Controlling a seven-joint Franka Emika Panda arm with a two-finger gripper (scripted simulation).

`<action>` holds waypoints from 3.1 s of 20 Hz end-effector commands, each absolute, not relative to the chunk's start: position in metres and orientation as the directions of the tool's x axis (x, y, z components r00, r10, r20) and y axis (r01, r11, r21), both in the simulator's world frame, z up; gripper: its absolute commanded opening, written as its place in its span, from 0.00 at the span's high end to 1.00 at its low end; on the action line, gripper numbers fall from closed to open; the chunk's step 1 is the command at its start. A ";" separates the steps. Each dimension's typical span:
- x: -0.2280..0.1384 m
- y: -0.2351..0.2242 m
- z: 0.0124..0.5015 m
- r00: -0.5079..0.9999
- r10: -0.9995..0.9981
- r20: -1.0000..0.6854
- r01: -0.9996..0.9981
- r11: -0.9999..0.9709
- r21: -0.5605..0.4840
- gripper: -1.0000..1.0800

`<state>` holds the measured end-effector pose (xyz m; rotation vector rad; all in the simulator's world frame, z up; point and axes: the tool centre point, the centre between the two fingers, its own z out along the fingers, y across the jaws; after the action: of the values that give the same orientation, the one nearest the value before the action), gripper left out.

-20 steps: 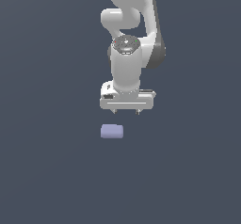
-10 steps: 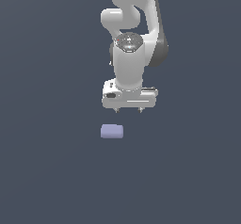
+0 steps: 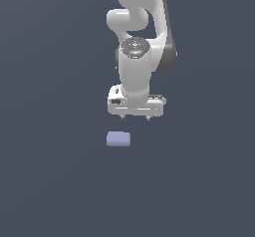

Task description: Pick up the object and move it to a goal position.

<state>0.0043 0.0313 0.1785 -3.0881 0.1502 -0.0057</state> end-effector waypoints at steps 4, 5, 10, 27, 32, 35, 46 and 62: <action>0.006 0.027 0.170 0.981 -0.193 -0.006 -0.193 -0.980 -0.052 0.04; 0.006 0.027 0.168 0.977 -0.215 -0.008 -0.215 -0.975 -0.052 0.04; 0.008 0.021 0.157 0.939 -0.345 -0.018 -0.345 -0.937 -0.051 0.04; 0.012 -0.003 0.116 0.644 -0.764 -0.039 -0.765 -0.643 -0.027 0.04; 0.013 -0.011 0.104 0.521 -0.853 -0.038 -0.854 -0.520 -0.017 0.04; 0.013 -0.016 0.098 0.441 -0.897 -0.035 -0.897 -0.441 -0.012 0.04; 0.014 -0.034 0.075 0.142 -0.990 -0.015 -0.990 -0.142 0.000 0.04; 0.015 -0.044 0.064 -0.023 -1.000 0.000 -1.000 0.023 0.000 0.04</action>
<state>0.0146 -0.0437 0.0642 -2.1954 2.2472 0.0010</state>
